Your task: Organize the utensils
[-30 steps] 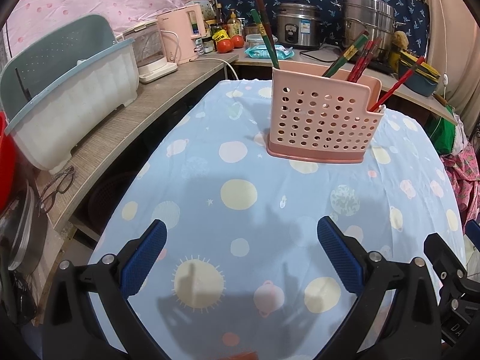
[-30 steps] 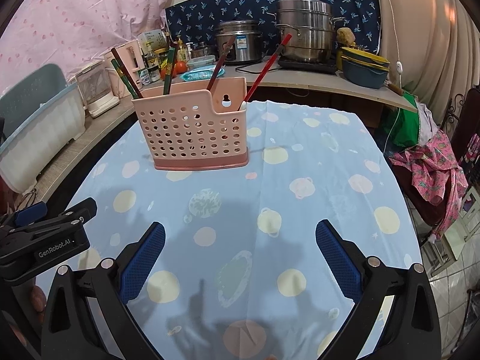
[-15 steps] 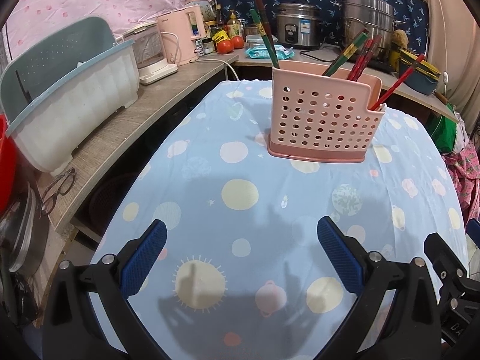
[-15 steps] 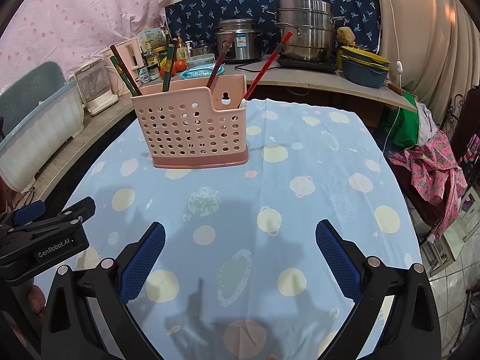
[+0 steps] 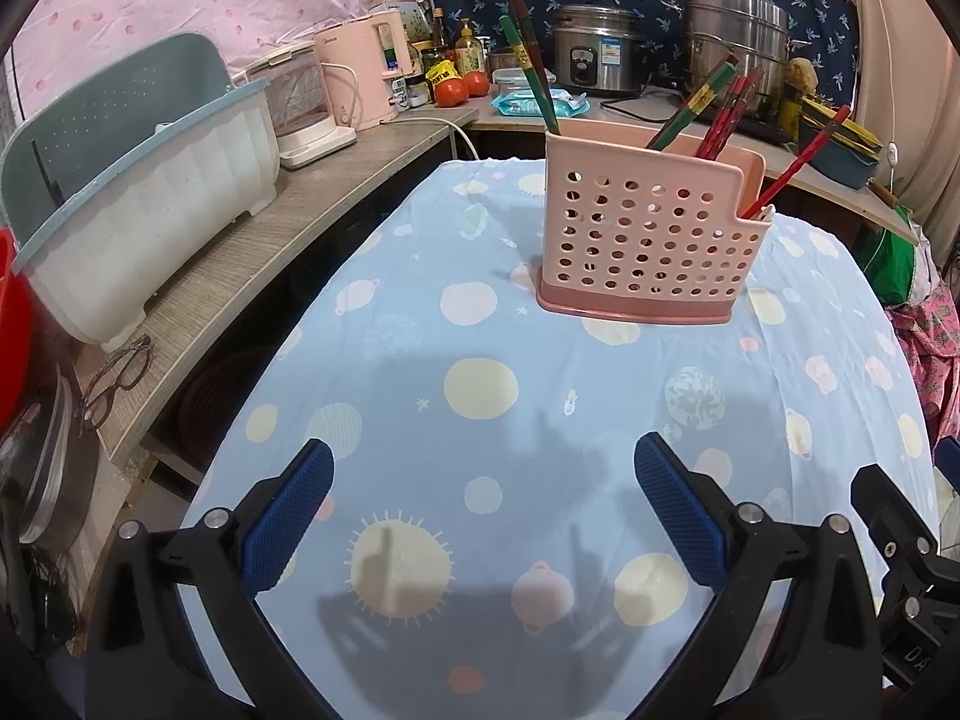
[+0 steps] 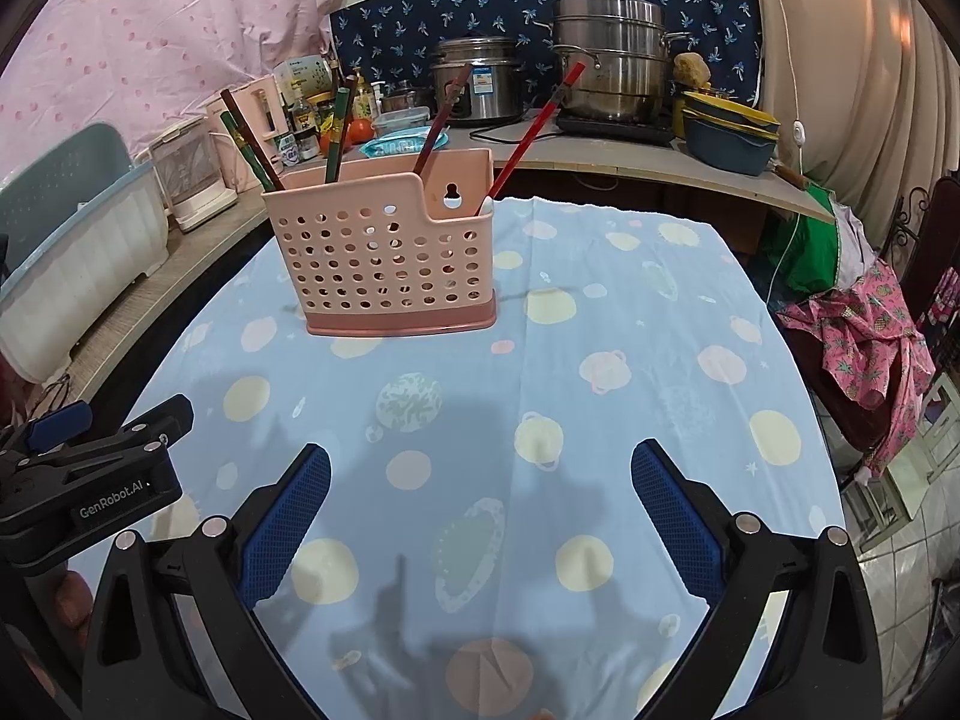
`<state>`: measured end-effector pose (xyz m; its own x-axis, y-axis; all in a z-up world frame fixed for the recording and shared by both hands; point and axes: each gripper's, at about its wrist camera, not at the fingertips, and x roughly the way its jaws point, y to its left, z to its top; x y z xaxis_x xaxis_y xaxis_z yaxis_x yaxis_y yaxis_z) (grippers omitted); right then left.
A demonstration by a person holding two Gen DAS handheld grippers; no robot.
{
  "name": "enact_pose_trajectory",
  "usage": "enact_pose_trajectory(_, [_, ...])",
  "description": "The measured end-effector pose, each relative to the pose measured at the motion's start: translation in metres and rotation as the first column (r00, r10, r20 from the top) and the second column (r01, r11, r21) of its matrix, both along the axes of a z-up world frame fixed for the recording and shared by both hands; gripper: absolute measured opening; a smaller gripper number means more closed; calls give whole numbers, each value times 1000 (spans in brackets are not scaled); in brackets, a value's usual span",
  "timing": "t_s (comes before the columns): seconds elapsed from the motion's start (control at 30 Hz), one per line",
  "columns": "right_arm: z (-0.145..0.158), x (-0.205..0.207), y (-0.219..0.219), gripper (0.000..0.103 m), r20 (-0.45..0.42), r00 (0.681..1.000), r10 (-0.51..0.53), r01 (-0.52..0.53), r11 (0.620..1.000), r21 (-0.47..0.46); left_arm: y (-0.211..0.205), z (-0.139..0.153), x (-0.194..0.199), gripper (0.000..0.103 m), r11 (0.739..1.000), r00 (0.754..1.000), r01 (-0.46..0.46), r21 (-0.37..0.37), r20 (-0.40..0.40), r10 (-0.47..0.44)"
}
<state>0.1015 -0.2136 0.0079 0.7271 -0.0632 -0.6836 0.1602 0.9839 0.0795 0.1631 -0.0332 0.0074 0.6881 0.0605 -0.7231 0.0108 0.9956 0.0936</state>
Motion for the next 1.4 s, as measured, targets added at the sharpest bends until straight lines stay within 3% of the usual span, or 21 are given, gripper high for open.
enact_pose_trajectory(1.4, [-7,12,-1,97,-26,1000,4,-4,1000,0,-2,-4,11,96,1000,1000,-20,4,-5,20])
